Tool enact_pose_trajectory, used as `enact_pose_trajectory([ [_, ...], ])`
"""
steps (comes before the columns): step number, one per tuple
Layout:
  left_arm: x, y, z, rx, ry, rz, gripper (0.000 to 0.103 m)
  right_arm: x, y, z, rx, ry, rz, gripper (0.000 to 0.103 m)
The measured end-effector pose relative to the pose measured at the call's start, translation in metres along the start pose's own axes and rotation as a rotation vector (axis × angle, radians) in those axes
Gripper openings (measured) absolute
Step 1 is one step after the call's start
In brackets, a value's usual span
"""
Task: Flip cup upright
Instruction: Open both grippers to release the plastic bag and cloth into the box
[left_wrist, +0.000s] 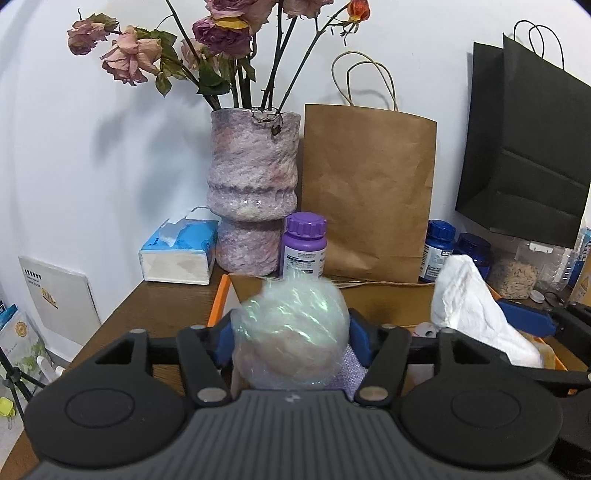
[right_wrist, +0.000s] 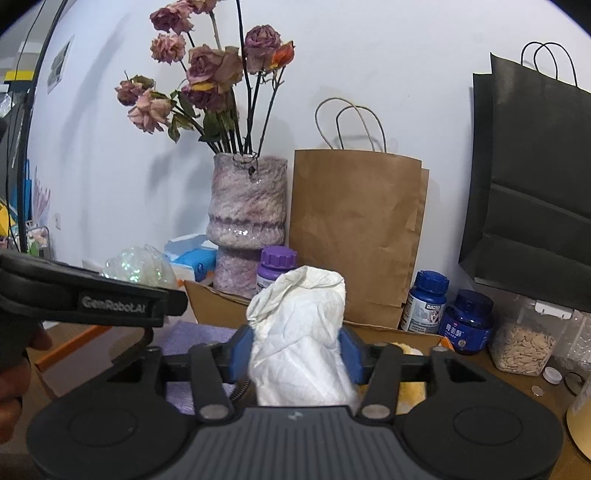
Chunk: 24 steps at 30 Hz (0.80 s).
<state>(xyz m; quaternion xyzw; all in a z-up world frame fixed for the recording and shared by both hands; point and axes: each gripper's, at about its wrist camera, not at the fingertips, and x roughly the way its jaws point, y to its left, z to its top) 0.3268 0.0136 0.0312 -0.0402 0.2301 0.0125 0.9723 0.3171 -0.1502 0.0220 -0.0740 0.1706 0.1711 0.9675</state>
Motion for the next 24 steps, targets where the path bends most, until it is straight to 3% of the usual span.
enact_pose_trajectory([
  [4, -0.003, 0.001, 0.000, 0.005, -0.024, 0.012, 0.092, 0.001, -0.004, 0.000, 0.004, 0.009, -0.010, 0.076],
  [6, -0.005, 0.001, 0.000, 0.006, -0.030, 0.014, 0.101, 0.000, -0.007, 0.001, 0.022, 0.002, -0.009, 0.095],
  [8, -0.006, 0.001, 0.001, 0.002, -0.037, 0.017, 0.103, -0.002, -0.009, 0.001, 0.034, -0.004, -0.009, 0.103],
  [24, -0.032, -0.002, 0.002, 0.007, -0.061, -0.004, 0.103, -0.017, -0.014, 0.002, 0.074, 0.018, 0.006, 0.103],
])
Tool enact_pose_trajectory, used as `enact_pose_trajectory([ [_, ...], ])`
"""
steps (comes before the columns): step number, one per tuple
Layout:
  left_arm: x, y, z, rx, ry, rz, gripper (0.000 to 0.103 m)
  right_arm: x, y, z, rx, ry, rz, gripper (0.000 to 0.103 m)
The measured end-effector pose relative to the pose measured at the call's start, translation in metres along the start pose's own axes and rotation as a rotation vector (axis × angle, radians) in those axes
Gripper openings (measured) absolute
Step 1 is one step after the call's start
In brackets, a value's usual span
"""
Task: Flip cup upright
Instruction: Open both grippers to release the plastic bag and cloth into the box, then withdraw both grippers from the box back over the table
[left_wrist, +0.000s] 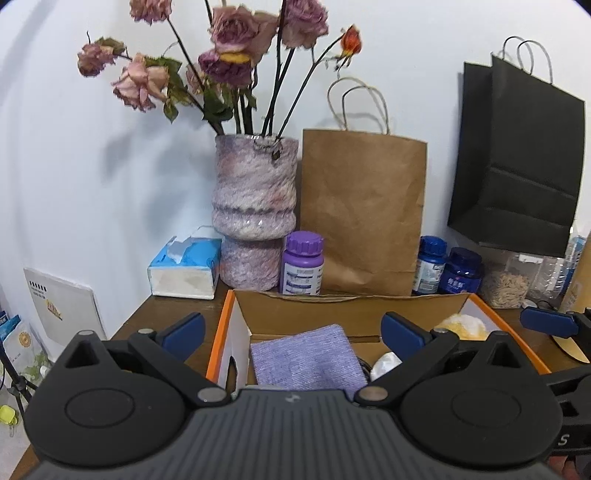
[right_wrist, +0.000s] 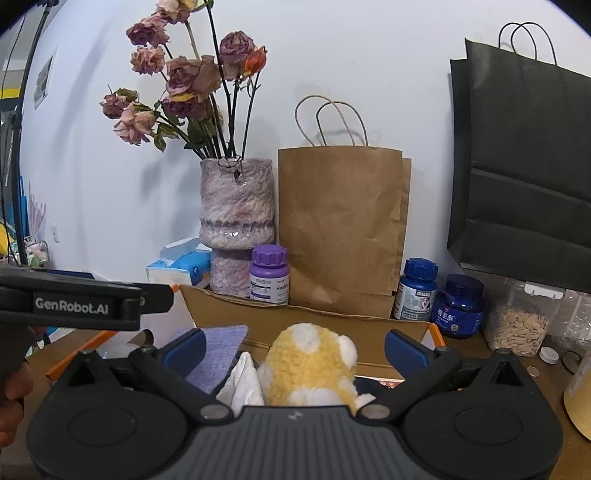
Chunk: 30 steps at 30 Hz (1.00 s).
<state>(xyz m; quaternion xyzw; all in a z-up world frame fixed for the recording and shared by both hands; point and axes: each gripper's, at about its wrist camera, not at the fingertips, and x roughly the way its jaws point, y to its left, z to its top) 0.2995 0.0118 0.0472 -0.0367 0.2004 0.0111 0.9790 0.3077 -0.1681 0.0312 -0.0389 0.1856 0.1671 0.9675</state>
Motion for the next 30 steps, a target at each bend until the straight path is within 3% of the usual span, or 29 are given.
enact_pose_trajectory([
  [13, -0.062, 0.000, -0.008, -0.013, 0.005, -0.014, 0.103, -0.059, -0.011, -0.008, 0.043, -0.009, -0.007, 0.103],
  [30, -0.152, -0.004, -0.055, 0.030, 0.041, -0.024, 0.103, -0.155, -0.009, -0.044, 0.094, 0.048, 0.014, 0.103],
])
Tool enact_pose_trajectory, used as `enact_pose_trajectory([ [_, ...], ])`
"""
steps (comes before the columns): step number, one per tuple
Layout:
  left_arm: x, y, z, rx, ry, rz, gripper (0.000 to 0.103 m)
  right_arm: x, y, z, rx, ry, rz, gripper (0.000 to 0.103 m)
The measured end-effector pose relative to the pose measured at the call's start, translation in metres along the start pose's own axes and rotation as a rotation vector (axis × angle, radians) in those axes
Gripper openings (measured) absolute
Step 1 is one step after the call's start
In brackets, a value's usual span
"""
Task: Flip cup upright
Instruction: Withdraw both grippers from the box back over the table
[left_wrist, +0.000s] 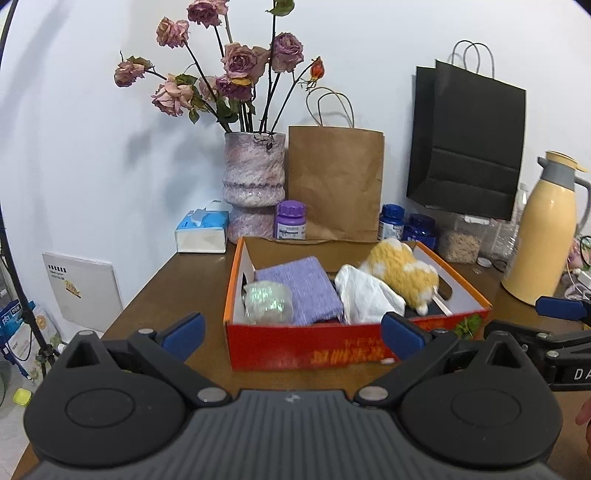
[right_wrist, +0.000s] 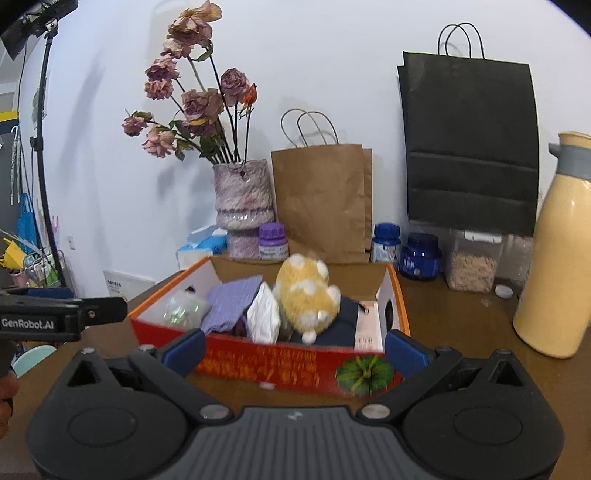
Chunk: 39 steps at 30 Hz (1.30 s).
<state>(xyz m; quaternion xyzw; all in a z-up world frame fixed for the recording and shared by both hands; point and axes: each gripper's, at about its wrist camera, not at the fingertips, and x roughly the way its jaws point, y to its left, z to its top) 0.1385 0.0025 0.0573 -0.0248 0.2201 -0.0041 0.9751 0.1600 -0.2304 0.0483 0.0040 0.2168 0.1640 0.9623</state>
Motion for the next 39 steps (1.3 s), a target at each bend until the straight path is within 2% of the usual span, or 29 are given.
enact_pose_trajectory([
  [9, -0.045, -0.004, -0.027, 0.005, 0.001, -0.015, 0.103, -0.040, 0.007, -0.030, 0.011, 0.027, -0.002, 0.103],
  [16, -0.066, -0.004, -0.042, 0.001, 0.008, -0.019, 0.103, -0.060, 0.013, -0.045, 0.015, 0.032, -0.004, 0.103],
  [39, -0.091, -0.008, -0.060, 0.006, 0.012, -0.026, 0.103, -0.084, 0.019, -0.059, 0.014, 0.029, -0.008, 0.103],
])
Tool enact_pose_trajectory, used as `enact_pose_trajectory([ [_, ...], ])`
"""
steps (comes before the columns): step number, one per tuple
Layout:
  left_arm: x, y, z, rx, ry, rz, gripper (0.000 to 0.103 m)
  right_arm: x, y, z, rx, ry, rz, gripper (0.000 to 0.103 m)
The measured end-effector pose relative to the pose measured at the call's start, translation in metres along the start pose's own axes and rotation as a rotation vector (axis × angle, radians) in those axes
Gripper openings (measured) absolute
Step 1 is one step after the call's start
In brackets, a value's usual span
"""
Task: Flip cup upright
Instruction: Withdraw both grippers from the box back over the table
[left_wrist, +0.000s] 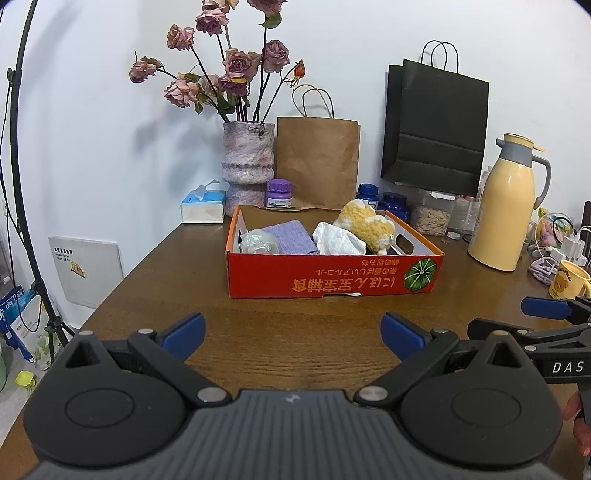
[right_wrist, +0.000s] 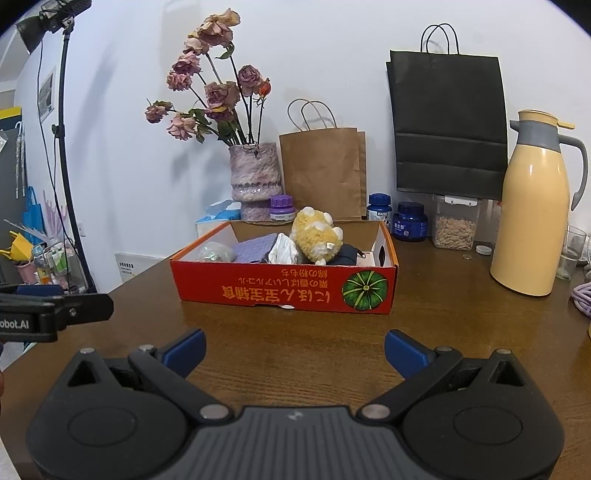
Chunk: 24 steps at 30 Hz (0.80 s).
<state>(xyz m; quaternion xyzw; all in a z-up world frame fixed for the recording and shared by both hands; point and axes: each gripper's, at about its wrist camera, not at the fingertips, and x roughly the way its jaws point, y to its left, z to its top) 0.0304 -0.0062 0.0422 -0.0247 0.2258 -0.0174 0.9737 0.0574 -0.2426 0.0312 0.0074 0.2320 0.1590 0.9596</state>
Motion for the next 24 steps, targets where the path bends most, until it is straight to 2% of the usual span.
enact_pose_trajectory([
  [18, 0.006, 0.002, -0.004, -0.002, 0.022, -0.021, 0.103, -0.008, 0.004, -0.012, -0.004, 0.009, -0.003, 0.103],
  [24, 0.010, 0.003, -0.006, -0.002, 0.028, -0.024, 0.103, 0.000, 0.004, -0.011, -0.005, 0.023, -0.001, 0.103],
])
